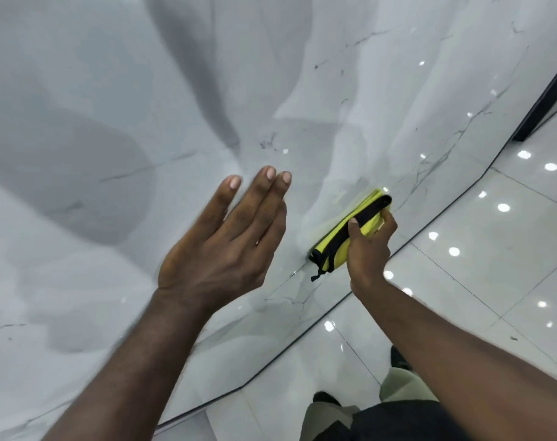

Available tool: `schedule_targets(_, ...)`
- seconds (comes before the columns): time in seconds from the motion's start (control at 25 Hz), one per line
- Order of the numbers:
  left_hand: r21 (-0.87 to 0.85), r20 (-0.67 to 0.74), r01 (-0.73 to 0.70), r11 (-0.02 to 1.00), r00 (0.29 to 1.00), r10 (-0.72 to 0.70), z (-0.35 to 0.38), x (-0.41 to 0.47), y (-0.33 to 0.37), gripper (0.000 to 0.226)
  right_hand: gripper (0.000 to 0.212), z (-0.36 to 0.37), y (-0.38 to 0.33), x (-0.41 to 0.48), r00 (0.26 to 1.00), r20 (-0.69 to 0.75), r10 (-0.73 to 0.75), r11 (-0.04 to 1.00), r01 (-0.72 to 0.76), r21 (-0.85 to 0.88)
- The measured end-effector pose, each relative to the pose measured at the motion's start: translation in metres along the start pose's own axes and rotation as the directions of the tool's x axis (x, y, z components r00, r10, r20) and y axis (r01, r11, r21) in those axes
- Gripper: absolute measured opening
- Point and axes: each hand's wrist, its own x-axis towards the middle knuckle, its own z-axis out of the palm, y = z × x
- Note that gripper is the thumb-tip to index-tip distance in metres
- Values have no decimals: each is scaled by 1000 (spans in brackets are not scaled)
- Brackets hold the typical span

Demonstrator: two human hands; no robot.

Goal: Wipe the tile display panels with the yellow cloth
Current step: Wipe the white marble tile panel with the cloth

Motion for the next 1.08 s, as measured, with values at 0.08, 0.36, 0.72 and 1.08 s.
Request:
schedule_targets(0.08, 23, -7, 2, 1000, 1000, -2, 0, 0, 1, 41, 63, -2, 4, 3, 997, 6, -75, 997, 76, -25)
schedule_targets(0.36, 33, -5, -5, 999, 1000, 5, -1, 1, 1, 39, 65, 1, -6, 17, 995, -16, -99, 994, 98, -51)
schedule_targets(0.72, -9, 41, 35, 999, 999, -35, -5, -1, 1, 46, 63, 4, -61, 7, 993, -74, -87, 992, 93, 89)
schedule_targets(1.08, -84, 27, 414, 906, 910, -413, -49, 10, -20, 69, 65, -6, -173, -44, 840, -134, -525, 843, 536, 53)
